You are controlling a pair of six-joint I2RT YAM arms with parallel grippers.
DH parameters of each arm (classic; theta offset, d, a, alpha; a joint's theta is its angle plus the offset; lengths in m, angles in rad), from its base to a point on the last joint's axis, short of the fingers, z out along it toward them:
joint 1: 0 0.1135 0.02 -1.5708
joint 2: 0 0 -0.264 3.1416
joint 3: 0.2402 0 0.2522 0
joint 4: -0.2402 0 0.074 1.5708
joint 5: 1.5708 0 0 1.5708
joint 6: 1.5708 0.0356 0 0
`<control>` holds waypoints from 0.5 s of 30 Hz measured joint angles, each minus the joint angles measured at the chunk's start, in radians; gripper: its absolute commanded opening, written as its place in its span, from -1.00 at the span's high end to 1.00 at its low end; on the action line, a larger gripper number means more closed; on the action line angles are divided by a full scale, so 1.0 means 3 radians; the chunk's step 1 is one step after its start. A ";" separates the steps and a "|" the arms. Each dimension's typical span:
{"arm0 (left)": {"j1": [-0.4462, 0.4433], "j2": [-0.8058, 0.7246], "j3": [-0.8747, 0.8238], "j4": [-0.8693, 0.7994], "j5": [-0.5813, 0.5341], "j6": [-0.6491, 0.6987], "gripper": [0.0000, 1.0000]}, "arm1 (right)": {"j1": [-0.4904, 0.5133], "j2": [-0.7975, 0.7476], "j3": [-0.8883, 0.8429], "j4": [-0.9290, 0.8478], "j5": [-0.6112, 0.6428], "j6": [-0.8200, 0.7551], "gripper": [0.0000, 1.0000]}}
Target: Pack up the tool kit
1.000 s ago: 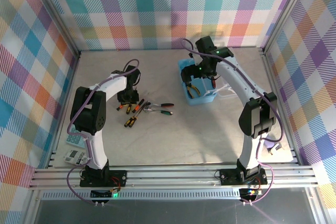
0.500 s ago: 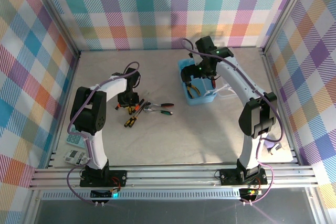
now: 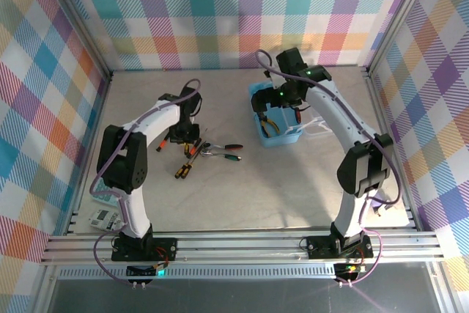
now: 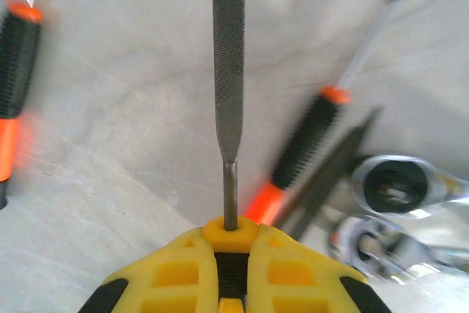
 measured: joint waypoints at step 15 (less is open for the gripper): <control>-0.0090 -0.0743 -0.0041 0.1450 0.2644 -0.0558 1.00 | -0.0120 -0.0460 -0.0572 0.1012 -0.1227 0.0577 -0.80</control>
